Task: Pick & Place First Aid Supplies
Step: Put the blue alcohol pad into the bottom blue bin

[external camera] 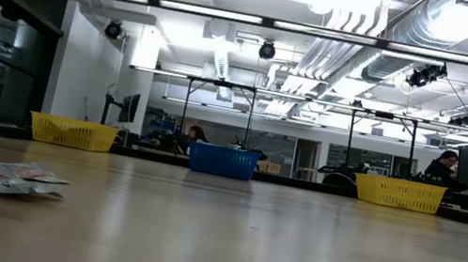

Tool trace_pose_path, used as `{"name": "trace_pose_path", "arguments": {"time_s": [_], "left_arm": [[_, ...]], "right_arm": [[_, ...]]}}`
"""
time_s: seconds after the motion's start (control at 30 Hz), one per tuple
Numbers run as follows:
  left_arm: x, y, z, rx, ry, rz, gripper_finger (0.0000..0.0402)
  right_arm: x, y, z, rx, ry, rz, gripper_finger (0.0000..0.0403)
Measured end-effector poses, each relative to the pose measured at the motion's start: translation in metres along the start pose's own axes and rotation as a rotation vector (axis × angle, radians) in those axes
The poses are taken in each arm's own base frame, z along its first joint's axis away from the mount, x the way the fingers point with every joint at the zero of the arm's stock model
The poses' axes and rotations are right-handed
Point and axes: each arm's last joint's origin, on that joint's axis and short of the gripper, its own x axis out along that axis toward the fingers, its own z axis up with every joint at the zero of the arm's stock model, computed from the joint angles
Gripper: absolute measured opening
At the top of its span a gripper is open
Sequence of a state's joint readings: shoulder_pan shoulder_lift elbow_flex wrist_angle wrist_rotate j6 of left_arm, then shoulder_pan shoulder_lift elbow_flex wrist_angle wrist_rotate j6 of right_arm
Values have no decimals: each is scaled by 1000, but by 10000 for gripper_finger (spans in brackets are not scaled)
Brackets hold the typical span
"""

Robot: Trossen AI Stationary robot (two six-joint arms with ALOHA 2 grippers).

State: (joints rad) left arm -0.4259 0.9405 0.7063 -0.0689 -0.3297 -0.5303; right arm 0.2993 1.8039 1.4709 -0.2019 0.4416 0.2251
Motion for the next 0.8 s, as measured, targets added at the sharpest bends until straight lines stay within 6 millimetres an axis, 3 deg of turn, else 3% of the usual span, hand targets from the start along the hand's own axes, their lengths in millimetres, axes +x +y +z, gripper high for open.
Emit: {"name": "trace_pose_path", "arguments": {"time_s": [0.8], "left_arm": [[0, 2, 0, 1, -19, 46, 104]], "right_arm": [[-5, 0, 11, -35, -90, -4, 0]]}}
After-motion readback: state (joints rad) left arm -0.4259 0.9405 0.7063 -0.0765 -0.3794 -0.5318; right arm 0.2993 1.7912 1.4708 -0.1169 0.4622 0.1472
